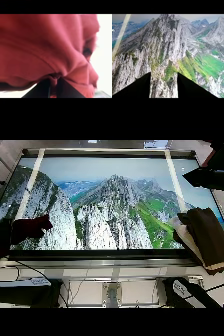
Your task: Fold the shirts.
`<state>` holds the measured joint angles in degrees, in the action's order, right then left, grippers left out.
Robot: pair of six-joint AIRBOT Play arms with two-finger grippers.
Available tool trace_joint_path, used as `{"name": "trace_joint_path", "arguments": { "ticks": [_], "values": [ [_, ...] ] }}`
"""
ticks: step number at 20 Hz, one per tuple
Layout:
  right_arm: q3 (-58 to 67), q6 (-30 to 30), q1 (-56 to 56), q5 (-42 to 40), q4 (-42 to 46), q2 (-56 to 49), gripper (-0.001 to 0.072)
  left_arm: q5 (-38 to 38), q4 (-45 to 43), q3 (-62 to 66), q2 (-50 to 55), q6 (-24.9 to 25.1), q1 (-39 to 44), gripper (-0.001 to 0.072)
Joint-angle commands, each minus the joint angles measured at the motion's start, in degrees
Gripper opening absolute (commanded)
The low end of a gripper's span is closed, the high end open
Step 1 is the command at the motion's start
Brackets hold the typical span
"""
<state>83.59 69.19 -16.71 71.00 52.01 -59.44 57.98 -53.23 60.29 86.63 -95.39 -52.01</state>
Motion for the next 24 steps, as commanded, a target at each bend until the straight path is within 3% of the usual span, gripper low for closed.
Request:
{"name": "trace_joint_path", "arguments": {
  "ticks": [1, 3, 5, 9, 15, 19, 20, 21, 22, 24],
  "values": [
    [0.0, 0.0, 0.0, 0.2, -0.5, 0.0, 0.0371, 1.7, 19.5, -0.1, 0.5, 14.3, 0.3, 0.0019],
    [0.0, 0.0, 0.0, -0.1, -0.5, 0.0, 0.0371, 6.1, 29.3, -0.1, 0.0, 23.1, 2.3, 0.0018],
    [0.0, 0.0, 0.0, -0.8, -0.5, 0.0, 0.0371, 10.8, 33.5, -0.1, -1.3, 28.6, 8.1, 0.0018],
    [0.0, 0.0, 0.0, -1.1, -0.5, 0.0, 0.0371, 16.1, 33.7, -0.1, -2.6, 32.4, 28.4, 0.0018],
    [0.0, 0.0, 0.0, -1.0, 0.5, 0.0, 0.0371, 0.0, 33.5, -0.1, -2.2, 32.2, 64.8, 0.0017],
    [0.0, 0.0, 0.0, 1.3, 1.1, -0.1, 0.0371, -6.3, 33.8, -0.1, -1.0, 32.2, 77.4, 0.0044],
    [0.0, -0.1, 0.0, 2.9, 1.2, -0.3, 0.0371, -7.1, 36.0, 0.0, -1.0, 32.2, 77.7, 0.0236],
    [0.0, -0.3, 0.0, 5.0, 1.2, -0.7, 0.0371, -7.7, 37.5, 0.6, -1.0, 32.3, 77.2, 0.0586],
    [0.0, -0.3, 0.0, 7.2, 1.2, -1.1, 0.0371, -7.6, 37.1, 1.9, -1.0, 32.3, 76.2, 0.0707],
    [-0.2, -0.6, 0.0, 12.5, 1.4, -2.7, 0.0372, -7.6, 36.5, 3.8, -1.0, 32.2, 73.8, 0.0709]
  ]
}}
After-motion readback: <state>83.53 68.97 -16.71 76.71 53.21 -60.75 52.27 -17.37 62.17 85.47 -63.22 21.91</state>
